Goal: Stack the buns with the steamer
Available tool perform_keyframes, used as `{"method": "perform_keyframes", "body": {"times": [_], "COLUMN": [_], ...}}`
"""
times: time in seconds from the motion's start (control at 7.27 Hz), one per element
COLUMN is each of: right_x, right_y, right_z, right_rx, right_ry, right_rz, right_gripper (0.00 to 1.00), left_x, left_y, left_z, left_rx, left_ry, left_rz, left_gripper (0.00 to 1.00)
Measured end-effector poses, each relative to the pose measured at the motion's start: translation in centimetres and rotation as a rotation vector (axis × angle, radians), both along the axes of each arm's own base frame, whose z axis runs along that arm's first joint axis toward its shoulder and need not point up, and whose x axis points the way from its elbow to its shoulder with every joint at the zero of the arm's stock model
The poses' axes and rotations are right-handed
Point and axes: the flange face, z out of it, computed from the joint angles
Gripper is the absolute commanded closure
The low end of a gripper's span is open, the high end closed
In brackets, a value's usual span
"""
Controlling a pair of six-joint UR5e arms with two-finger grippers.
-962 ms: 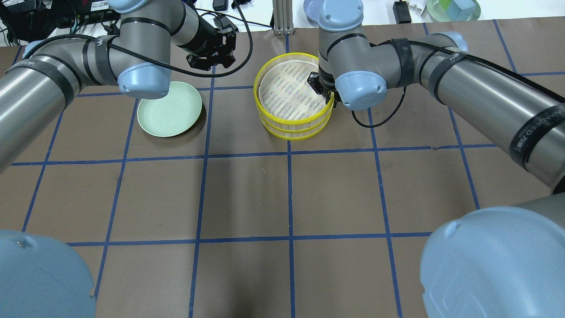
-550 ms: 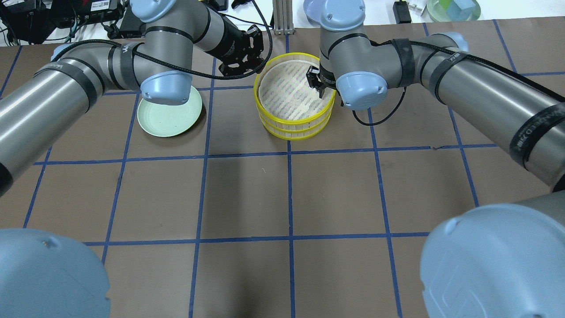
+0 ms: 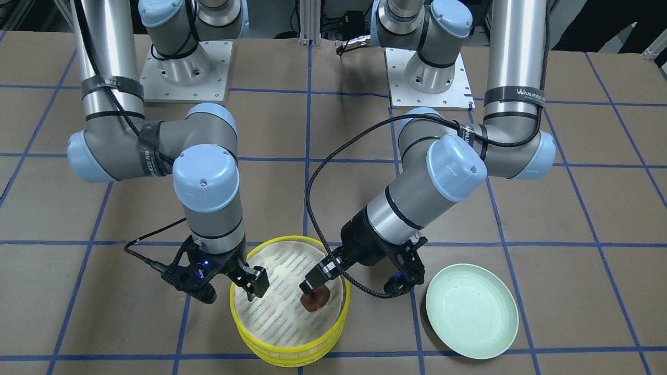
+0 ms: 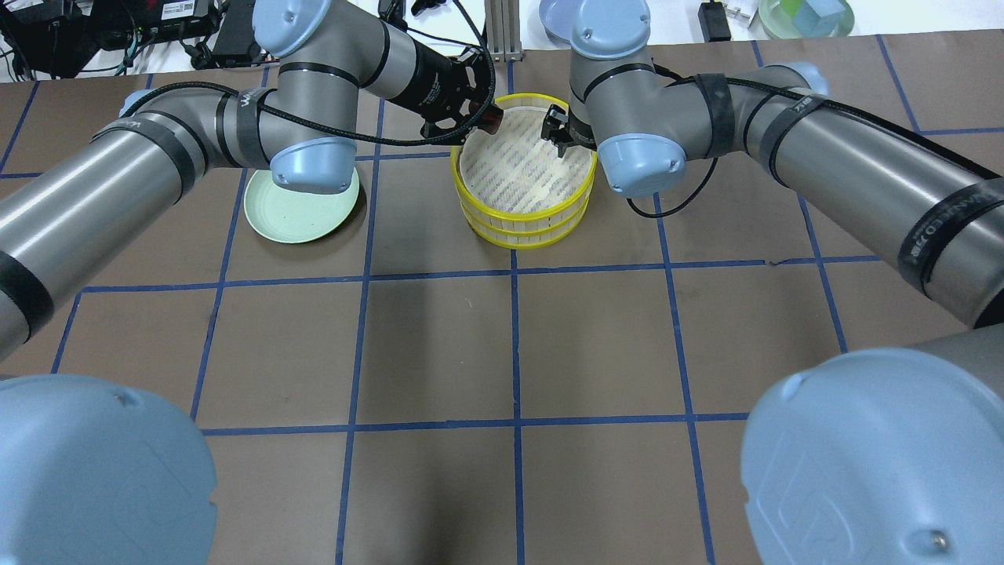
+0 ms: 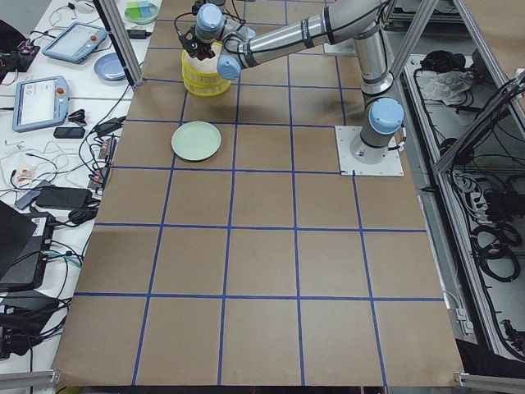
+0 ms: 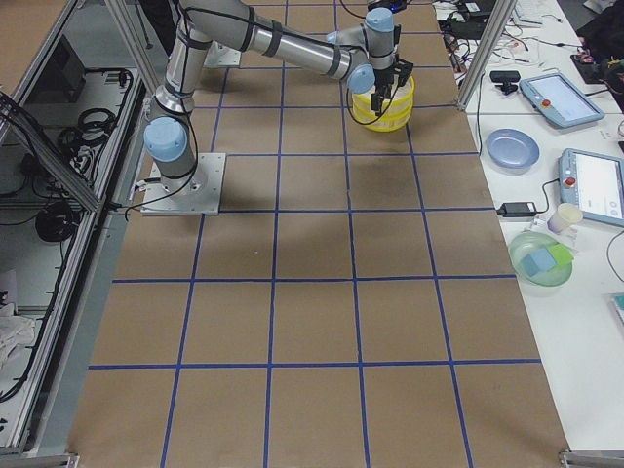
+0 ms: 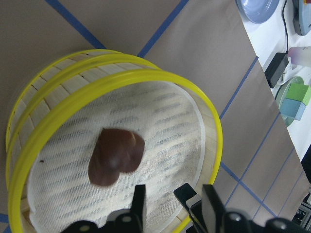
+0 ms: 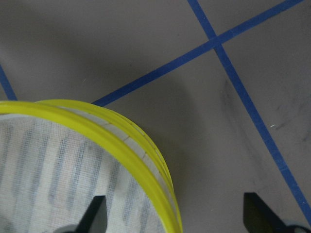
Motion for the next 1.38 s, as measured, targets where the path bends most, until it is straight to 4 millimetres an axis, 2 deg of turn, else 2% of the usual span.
{"method": "perform_keyframes", "body": {"times": [0.14,0.28,0.55,0.69,1.1,1.24,1.38], "right_x": [-0.8,-1.2,-1.5,-1.7,-2.7,-3.1,-3.6], "right_y": [0.0,0.5,2.9,4.4,9.6,11.8,14.0], "right_z": [1.0,3.0,8.4,11.7,19.3,21.7,24.1], "right_rx": [-0.007,-0.016,-0.013,-0.026,-0.004,0.007,0.002], "right_ry": [0.000,-0.002,-0.025,-0.031,-0.002,0.016,0.040], "right_rz": [0.009,0.013,0.025,0.043,0.167,0.251,0.347], "right_gripper": [0.00,0.00,0.00,0.00,0.00,0.00,0.00], "left_x": [0.0,0.2,1.9,3.9,12.9,14.8,15.7], "left_y": [-0.1,-0.3,-0.6,-0.7,-0.2,0.4,1.6], "left_z": [0.3,1.4,5.0,6.8,10.0,11.0,12.3], "left_rx": [-0.009,-0.036,-0.096,-0.111,-0.104,-0.094,-0.075], "left_ry": [-0.002,-0.016,-0.175,-0.322,-0.641,-0.713,-0.758], "left_rz": [-0.002,-0.013,-0.096,-0.170,-0.366,-0.413,-0.457], "left_gripper": [0.01,0.01,0.00,0.00,0.00,0.00,0.00]}}
